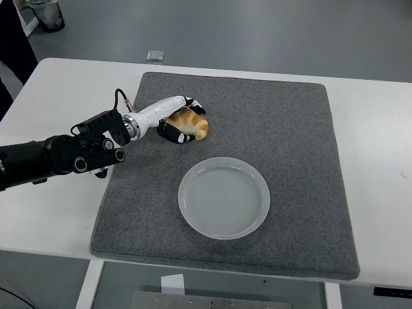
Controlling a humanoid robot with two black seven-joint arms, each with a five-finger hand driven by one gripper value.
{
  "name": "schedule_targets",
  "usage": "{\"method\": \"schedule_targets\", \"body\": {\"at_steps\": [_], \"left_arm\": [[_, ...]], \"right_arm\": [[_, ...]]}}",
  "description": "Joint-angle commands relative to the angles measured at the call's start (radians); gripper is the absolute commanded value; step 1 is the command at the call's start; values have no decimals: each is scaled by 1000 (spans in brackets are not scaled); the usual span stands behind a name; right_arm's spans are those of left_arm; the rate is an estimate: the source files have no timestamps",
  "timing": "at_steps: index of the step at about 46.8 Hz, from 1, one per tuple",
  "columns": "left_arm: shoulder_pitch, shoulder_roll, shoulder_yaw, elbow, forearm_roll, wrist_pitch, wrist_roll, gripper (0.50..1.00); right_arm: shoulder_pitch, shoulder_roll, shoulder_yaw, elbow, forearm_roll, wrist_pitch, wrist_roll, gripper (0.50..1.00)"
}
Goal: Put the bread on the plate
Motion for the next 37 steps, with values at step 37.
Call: {"method": "schedule_targets", "body": {"at_steps": [37], "left_arm": [[-104, 76, 9, -18, 17, -5, 2, 500]], "right_arm": [[-1, 0, 0, 0, 0, 0, 0, 952]]}}
